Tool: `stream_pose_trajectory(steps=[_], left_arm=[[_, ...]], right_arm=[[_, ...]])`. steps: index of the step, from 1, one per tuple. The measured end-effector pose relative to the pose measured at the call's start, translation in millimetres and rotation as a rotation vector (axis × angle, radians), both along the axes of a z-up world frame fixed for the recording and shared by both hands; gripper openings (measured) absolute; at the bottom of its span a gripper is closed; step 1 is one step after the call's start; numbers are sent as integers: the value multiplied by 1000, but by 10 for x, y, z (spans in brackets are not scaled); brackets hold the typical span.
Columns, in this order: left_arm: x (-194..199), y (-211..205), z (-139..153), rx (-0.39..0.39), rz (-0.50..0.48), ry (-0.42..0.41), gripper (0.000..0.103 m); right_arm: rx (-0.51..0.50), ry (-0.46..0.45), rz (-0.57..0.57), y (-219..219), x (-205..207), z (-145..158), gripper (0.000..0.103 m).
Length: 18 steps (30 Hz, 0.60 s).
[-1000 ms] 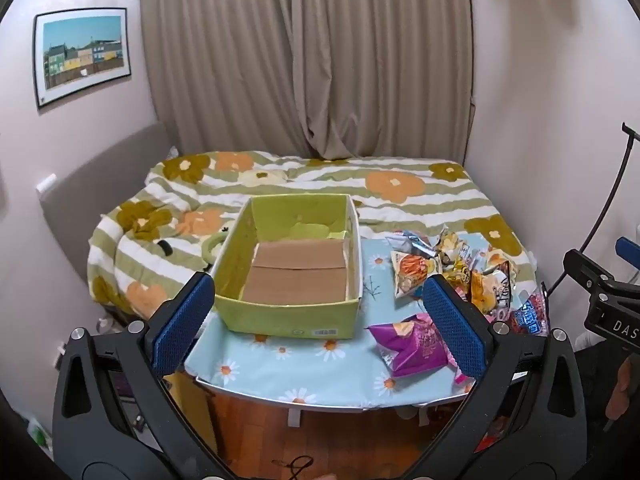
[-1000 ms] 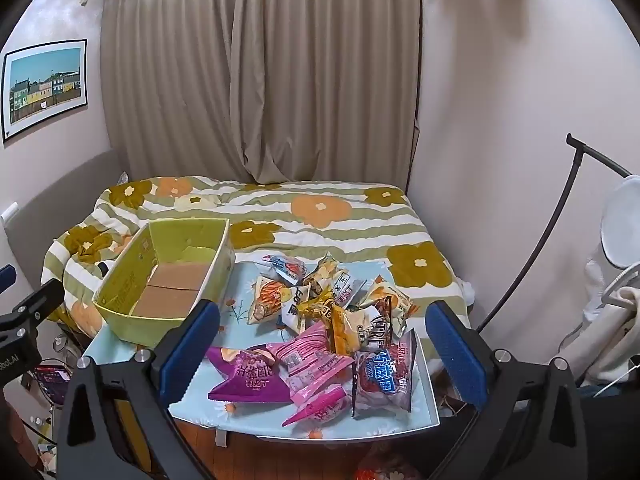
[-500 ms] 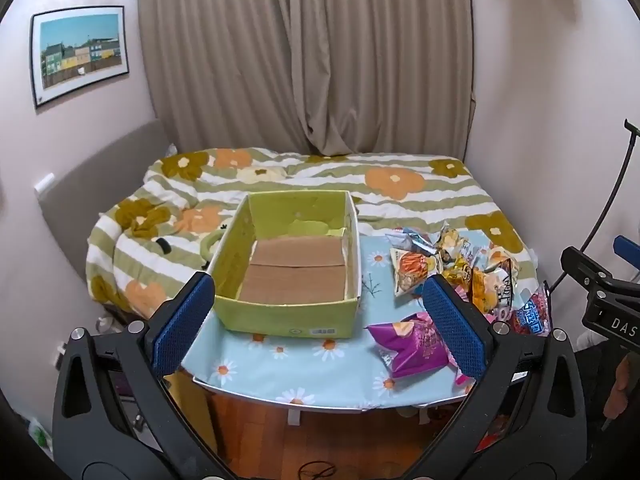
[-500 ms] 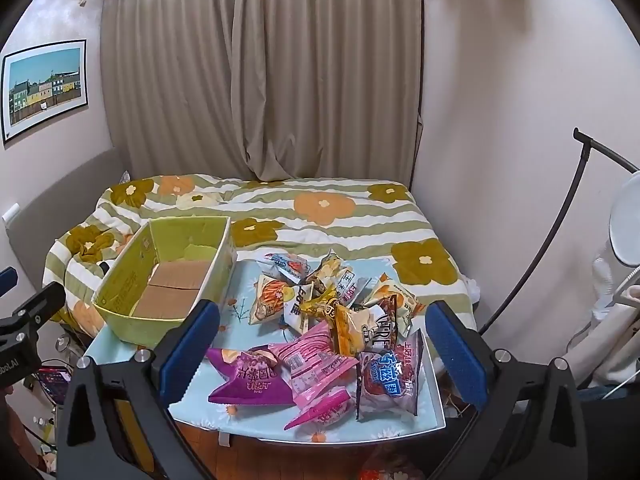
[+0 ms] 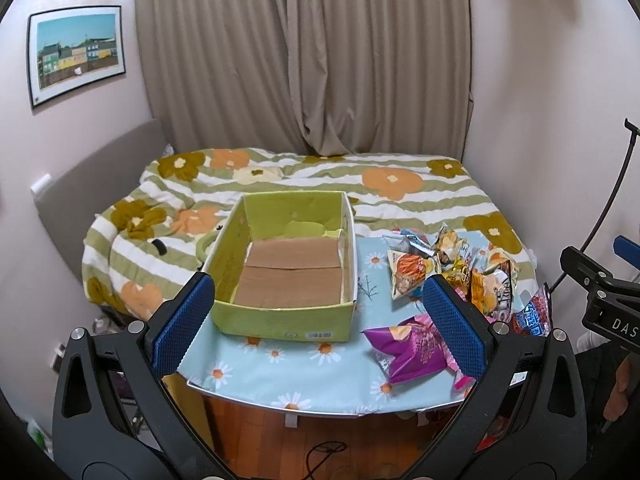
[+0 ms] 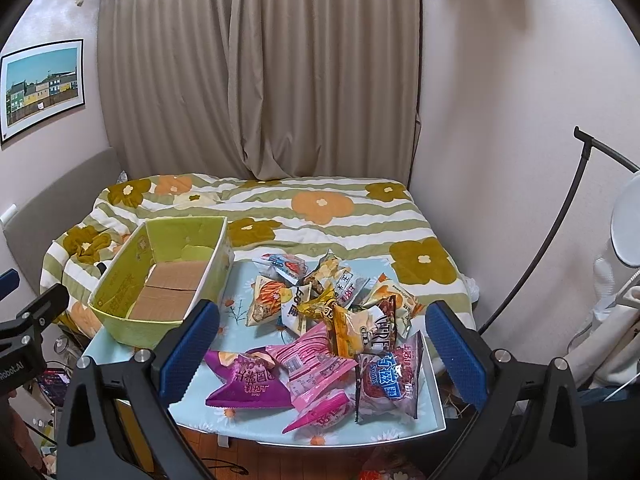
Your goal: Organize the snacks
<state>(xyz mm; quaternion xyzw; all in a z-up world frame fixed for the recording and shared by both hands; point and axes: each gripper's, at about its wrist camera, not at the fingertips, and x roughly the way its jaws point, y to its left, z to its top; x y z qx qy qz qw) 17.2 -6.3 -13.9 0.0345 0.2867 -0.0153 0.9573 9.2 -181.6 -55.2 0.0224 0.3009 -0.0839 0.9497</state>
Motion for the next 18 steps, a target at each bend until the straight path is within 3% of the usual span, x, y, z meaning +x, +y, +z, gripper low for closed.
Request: stream_pose_trajectory(steps=[18], left_arm=[[32,-8,-43,-8,-5,7,103]], right_arm=[[2,5,0,3,17,-40,102]])
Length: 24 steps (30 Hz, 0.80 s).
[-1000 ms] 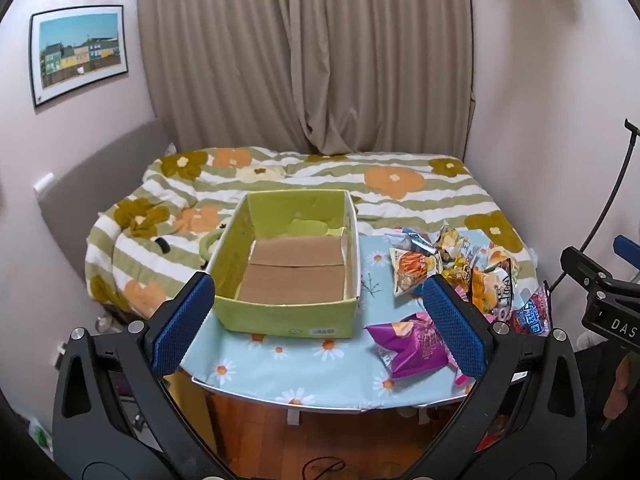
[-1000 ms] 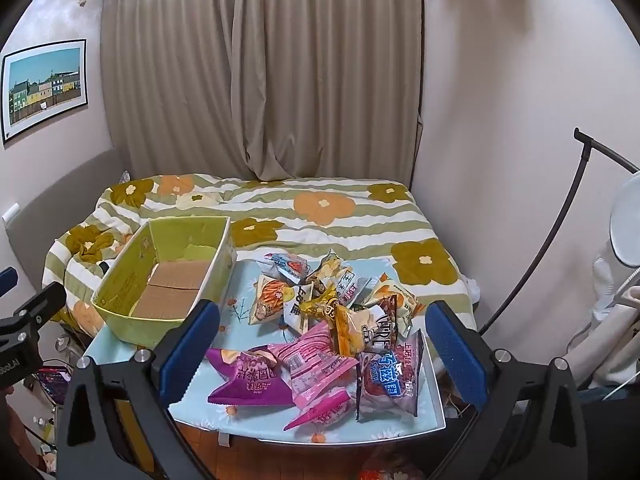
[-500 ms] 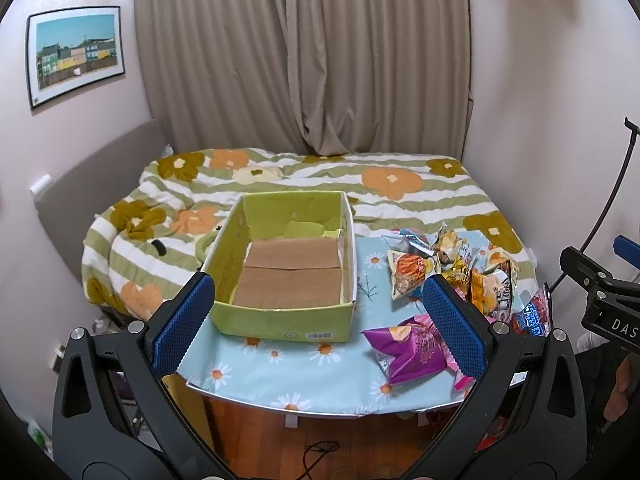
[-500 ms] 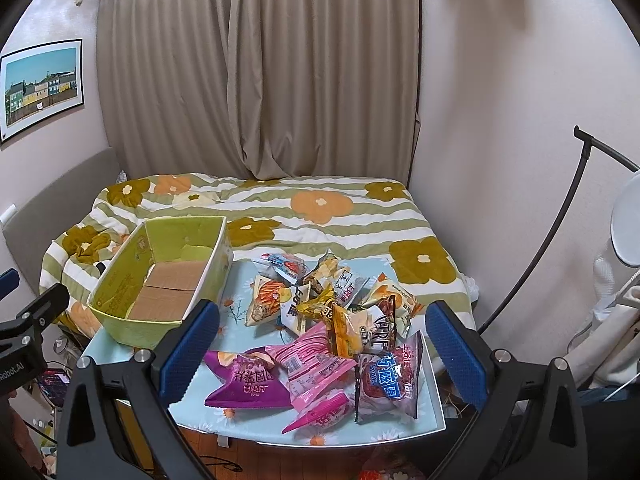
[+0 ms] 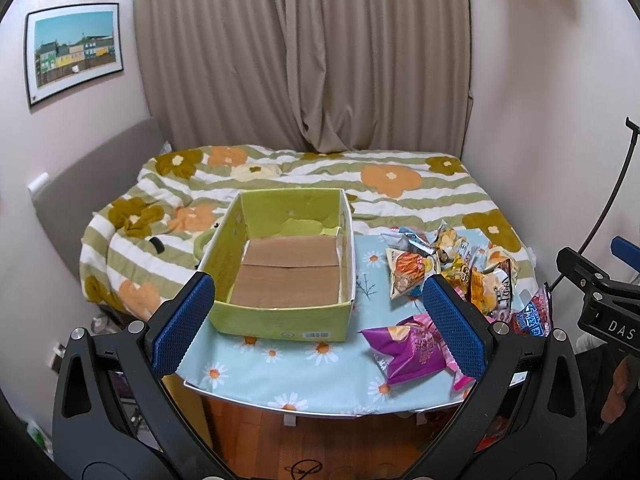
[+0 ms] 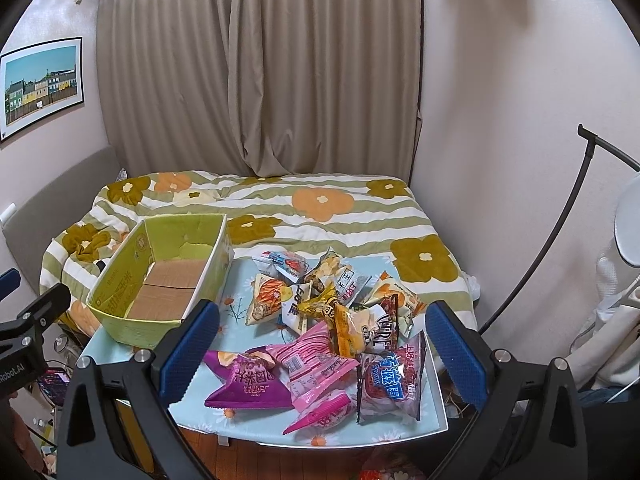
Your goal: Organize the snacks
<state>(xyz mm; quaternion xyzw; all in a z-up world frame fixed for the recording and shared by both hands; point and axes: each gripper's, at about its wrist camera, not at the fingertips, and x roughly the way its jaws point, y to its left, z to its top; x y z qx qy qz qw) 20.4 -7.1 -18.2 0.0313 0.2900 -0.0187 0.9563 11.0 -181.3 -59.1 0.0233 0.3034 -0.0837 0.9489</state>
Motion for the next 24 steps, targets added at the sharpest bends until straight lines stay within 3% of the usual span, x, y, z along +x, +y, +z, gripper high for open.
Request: stream_pose_trajectory(steps=[24], left_arm=[[15,-3,-64,0,2,7,103]], right_arm=[[3,6,2,-10,18,2,102]])
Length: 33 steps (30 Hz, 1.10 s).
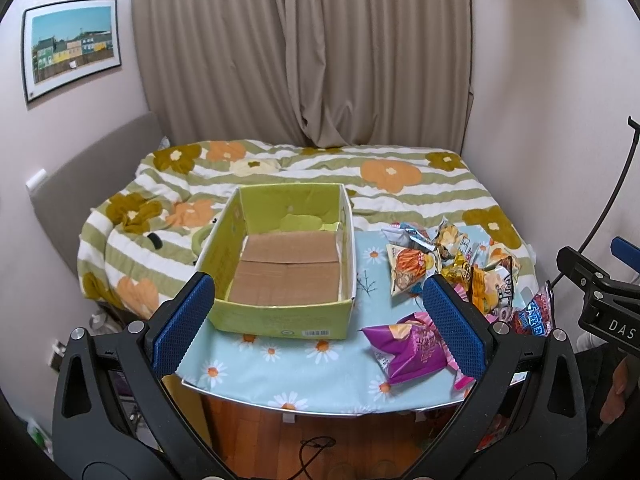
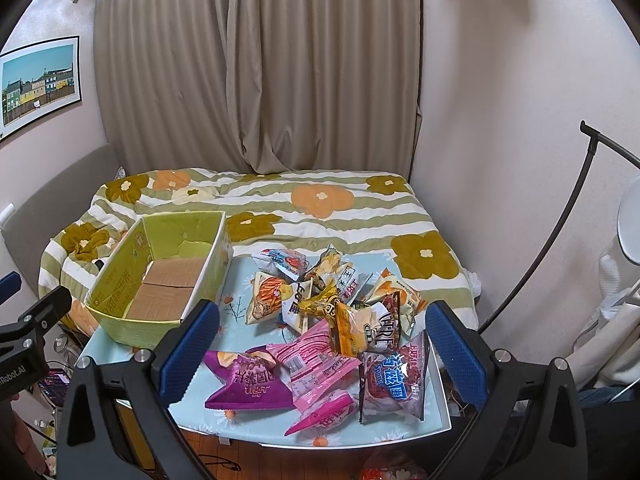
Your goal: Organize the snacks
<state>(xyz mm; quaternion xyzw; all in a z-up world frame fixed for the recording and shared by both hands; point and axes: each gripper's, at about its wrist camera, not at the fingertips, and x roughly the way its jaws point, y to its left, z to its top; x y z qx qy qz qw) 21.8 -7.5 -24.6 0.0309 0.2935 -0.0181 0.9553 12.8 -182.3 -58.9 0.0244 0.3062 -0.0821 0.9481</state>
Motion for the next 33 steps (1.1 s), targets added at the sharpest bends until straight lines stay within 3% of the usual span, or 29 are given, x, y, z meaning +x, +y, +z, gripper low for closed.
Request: stream_pose_trajectory(steps=[26,33], left_arm=[[-15,-95,-89,-9,-14,14,103],[31,-165,-187,-48,-43,74,103]], right_arm=[[2,-2,-2,24,-26,-31,102],[3,23,-7,-141,-143,-122,102]])
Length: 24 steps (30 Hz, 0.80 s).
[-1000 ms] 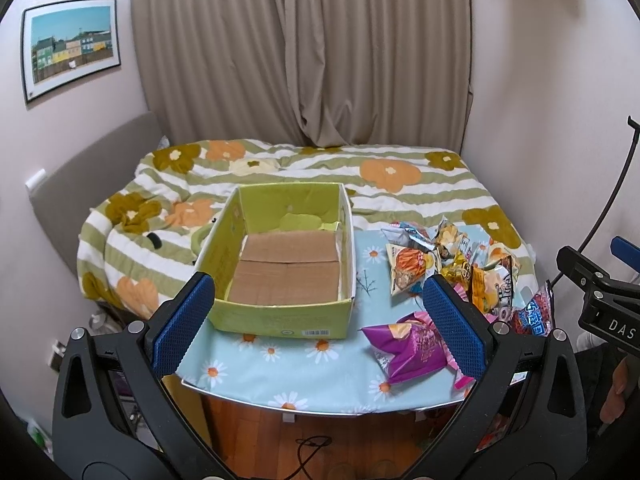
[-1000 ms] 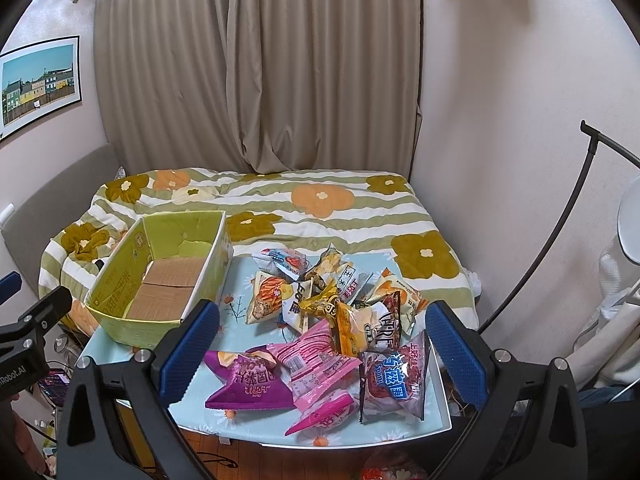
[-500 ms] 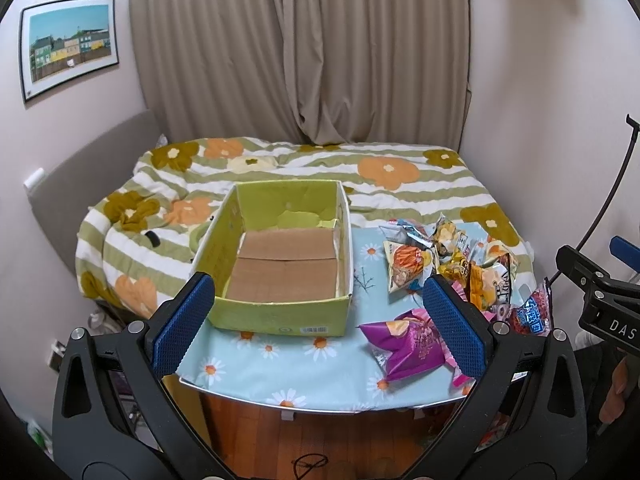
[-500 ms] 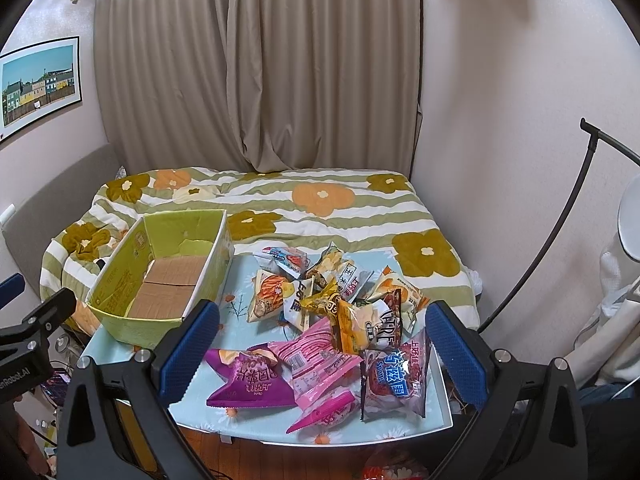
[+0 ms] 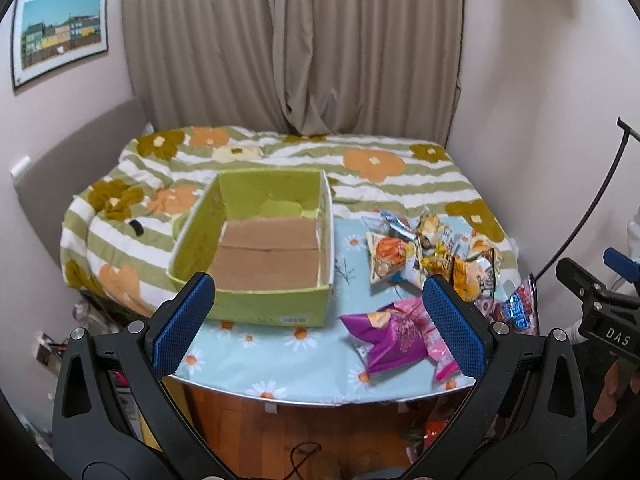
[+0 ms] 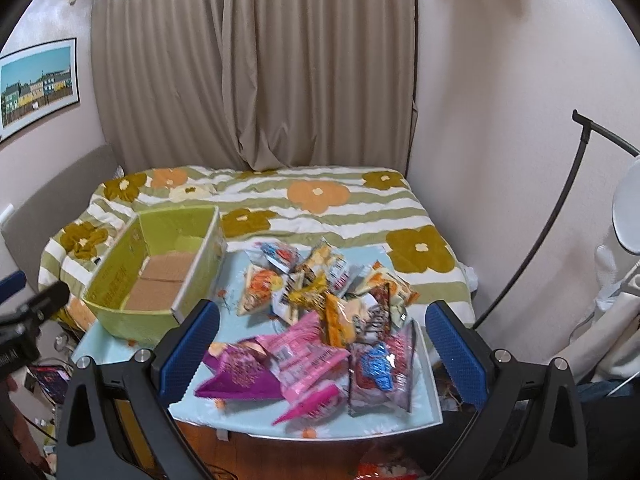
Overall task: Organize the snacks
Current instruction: 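Grasp the purple bag with the left tool while the right tool grasps the blue Oishi bag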
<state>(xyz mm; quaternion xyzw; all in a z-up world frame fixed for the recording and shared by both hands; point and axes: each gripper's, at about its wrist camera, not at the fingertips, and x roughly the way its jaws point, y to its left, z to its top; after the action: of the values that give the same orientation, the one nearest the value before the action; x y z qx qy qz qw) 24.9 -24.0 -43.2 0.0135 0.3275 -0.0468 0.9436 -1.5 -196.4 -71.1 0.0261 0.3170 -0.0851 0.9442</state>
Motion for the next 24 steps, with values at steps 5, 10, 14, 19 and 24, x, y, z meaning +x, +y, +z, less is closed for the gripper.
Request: stream_pose_trajectory(steps=[5,10,14,19,24], left_arm=[[132,-73,-270,-21,-8,102,103],[346,-128,-643,-41,-30,203,103],[608,-188,-1020,-66,-62,290,103],[947,-363,-1453,-72,-131,382,103],[1218,-510,-1788,-86,-183,466,103]], right_arm=[[48,65,31,-181,6,-292,102],[57,134,46,-288,111,-645,102],[67,187,3,-382,155,-913,102],[61,194,-87,-534,196,-1095,102],[72,250,-158,-731,336,-1288,102]])
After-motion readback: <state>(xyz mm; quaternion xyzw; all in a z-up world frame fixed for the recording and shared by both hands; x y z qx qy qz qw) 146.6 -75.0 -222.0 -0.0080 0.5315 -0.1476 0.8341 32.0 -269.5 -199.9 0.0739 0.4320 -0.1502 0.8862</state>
